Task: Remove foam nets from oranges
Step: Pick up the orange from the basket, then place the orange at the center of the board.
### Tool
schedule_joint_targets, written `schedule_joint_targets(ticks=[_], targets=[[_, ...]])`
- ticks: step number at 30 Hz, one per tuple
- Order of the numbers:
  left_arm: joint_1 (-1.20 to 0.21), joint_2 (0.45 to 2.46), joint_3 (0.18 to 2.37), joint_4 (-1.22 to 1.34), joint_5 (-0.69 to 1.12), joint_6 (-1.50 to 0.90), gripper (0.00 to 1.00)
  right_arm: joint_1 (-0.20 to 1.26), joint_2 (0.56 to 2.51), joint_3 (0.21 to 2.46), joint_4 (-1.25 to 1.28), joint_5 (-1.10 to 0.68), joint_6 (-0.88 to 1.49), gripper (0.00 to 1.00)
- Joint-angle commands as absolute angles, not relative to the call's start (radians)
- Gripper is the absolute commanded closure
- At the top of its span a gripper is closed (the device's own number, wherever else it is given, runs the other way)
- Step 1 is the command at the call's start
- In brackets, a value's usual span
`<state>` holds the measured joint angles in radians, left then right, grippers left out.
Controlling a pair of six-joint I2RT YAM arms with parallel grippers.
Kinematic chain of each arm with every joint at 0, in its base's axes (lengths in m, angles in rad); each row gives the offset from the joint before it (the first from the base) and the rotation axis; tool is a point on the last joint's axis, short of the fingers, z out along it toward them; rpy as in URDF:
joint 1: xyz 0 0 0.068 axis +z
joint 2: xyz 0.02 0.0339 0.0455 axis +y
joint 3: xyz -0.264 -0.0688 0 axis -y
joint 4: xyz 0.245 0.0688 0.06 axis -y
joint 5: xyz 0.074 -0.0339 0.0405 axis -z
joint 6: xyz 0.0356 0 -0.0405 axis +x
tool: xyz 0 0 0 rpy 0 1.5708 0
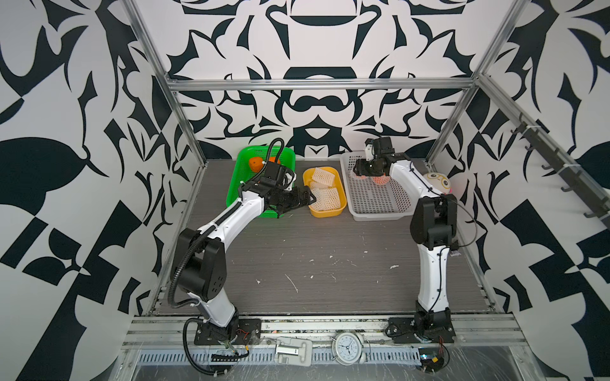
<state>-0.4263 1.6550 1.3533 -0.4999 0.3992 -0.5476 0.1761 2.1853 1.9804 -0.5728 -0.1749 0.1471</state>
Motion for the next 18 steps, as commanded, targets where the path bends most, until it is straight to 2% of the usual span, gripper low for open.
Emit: schedule_joint_targets(ticks=[1,10,14,18], targets=[[-0.422,1.591,1.311,-0.529,0.461,-0.559,0.0,0.176,2.034,1.893,-0.629,-0.224,0.159,0.45],[-0.415,1.459,1.163,-0.523,0.495,-0.566,0.01,0.305,1.644,1.479,-0.628,-0.28,0.152,0.49],[-0.402,1.399,1.085,-0.543,0.52,-0.57,0.01,0.439,1.521,1.302,-0.592,-0.275,0.158,0.49],[-0.385,1.344,0.993,-0.548,0.582,-0.58,0.0,0.566,1.478,1.182,-0.548,-0.238,0.143,0.49]])
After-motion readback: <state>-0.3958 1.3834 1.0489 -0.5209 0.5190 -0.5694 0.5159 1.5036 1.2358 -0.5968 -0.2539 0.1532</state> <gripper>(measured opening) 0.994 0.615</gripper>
